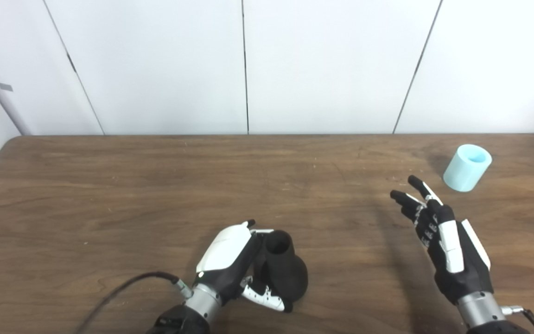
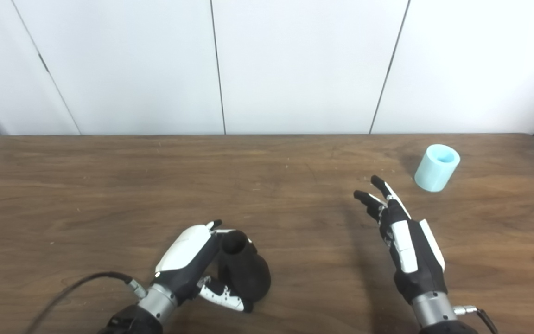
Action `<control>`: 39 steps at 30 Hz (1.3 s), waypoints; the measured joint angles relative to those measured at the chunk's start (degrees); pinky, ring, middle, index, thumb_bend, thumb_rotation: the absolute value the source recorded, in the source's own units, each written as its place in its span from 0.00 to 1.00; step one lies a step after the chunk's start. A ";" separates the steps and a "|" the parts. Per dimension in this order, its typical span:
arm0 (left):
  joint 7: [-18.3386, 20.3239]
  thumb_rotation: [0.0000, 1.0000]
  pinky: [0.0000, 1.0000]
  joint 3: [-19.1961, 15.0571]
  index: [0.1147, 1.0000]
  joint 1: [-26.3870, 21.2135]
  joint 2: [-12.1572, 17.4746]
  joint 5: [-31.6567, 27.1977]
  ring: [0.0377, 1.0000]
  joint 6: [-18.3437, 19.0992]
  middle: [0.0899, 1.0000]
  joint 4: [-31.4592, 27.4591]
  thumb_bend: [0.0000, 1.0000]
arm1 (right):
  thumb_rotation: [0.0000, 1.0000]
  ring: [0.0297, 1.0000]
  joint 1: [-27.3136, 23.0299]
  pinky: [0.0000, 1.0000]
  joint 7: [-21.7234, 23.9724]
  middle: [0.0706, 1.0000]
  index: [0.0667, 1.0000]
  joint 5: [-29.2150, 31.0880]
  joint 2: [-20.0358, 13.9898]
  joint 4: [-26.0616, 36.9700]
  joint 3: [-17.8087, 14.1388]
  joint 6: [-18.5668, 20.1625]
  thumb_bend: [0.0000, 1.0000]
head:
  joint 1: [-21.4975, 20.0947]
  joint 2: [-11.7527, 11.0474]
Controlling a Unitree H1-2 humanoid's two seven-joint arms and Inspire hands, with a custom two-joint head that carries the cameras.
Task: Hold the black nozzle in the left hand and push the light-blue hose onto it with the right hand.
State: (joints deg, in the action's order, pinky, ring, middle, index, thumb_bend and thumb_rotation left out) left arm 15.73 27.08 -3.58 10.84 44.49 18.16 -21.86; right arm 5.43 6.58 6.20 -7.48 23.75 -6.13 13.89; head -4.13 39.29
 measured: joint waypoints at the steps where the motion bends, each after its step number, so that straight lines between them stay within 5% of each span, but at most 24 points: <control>1: 0.06 0.00 1.00 0.20 0.39 0.29 -0.17 0.31 0.81 -0.14 0.47 0.00 0.52 | 1.00 0.91 0.09 0.94 0.00 0.82 0.95 0.01 0.00 0.00 -0.02 0.10 0.51 | 0.00 0.00; 33: 0.44 0.00 1.00 0.82 0.41 1.45 -1.43 0.69 0.79 -3.16 0.45 1.99 0.52 | 1.00 0.91 0.71 0.95 -0.03 0.82 0.95 0.66 -0.01 1.92 -0.33 1.60 0.53 | -1.58 1.67; 39: 0.40 0.00 1.00 0.83 0.40 0.82 -1.35 0.88 0.76 -3.20 0.46 2.43 0.52 | 1.00 0.91 -1.07 0.90 -0.06 0.81 0.92 1.27 -0.68 4.40 -1.35 4.80 0.53 | -2.64 2.02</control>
State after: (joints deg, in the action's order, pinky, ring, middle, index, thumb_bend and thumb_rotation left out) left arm 16.13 27.91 -2.76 9.49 45.37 14.96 -19.42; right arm 4.36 6.52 7.47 -8.16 28.15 -7.48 18.69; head -6.77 41.31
